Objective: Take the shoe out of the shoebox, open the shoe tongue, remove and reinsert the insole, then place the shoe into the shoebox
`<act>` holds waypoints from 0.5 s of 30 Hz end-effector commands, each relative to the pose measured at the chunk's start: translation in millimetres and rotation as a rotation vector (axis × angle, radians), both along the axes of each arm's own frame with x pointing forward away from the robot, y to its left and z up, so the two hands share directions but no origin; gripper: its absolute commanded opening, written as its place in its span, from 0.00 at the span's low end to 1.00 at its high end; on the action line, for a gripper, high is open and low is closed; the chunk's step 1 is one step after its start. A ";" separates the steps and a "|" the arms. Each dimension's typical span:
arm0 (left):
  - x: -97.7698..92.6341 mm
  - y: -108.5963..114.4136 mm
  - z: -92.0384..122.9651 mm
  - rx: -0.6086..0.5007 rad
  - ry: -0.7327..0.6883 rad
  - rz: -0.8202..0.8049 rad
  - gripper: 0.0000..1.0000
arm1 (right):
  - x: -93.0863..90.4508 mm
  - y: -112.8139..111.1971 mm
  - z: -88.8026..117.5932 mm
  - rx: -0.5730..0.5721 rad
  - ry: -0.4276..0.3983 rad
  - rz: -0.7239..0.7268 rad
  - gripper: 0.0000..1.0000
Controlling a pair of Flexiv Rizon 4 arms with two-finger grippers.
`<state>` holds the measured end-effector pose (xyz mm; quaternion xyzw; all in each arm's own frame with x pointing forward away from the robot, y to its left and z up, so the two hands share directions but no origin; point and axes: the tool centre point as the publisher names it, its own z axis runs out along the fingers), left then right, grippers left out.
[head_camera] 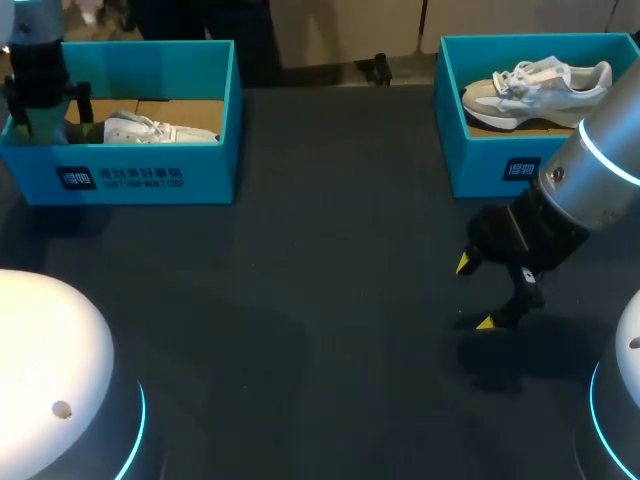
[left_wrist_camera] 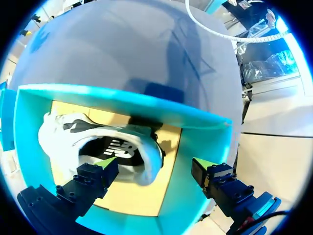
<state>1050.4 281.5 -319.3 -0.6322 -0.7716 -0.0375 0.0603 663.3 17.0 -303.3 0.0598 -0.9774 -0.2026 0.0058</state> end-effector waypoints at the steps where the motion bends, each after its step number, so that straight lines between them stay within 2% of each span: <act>1: -20.1 -1.6 37.5 -0.007 -0.024 -0.006 1.00 | -0.7 0.2 -1.0 -0.002 -0.002 0.000 1.00; 10: -46.2 4.7 78.2 -0.023 -0.019 -0.010 1.00 | -0.7 0.2 -1.0 -0.002 -0.002 0.000 1.00; 15: -66.7 8.3 115.2 -0.019 -0.053 0.002 1.00 | -0.7 0.2 -1.0 -0.002 -0.002 0.000 1.00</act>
